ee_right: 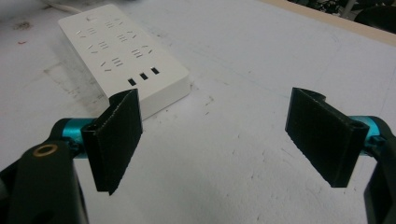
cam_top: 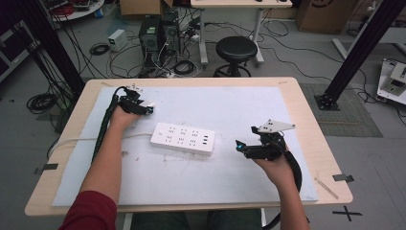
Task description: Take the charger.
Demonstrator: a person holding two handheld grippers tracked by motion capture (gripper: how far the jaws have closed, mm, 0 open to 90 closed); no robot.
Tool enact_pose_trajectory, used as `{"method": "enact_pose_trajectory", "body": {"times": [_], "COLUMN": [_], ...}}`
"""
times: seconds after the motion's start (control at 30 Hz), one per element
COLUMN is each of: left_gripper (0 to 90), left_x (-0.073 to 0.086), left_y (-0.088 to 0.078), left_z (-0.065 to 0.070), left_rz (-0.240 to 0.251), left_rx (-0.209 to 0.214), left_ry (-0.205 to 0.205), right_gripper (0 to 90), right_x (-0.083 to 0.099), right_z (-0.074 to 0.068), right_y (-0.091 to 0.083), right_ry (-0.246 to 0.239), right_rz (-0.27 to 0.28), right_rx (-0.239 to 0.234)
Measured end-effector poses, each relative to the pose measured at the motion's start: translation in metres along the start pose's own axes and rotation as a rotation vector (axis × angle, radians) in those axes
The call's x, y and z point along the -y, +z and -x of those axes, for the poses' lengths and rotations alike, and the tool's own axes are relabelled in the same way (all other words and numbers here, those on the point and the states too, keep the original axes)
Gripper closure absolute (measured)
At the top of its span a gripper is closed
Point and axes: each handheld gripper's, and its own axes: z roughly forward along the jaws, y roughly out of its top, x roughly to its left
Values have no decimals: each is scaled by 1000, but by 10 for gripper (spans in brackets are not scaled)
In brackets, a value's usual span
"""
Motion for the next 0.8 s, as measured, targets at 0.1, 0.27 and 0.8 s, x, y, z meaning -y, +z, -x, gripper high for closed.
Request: {"method": "enact_pose_trajectory", "body": {"times": [0.1,0.27,0.8], "left_gripper": [425,425,425], "left_x": [0,-8,-16], "left_y": [0,-13,-120], "left_z": [0,7,88], "left_rz": [-2,13,166], "left_rx": [-4,0,72], "left_ry": [2,30,154], "right_gripper": [191,191,191], "right_x": [0,-2,-13], "right_z": [0,0,-7], "right_y": [0,-3,-9], "right_ry": [0,-2,-30], "right_rz": [1,1,0], "right_rx": [3,-2,-104]}}
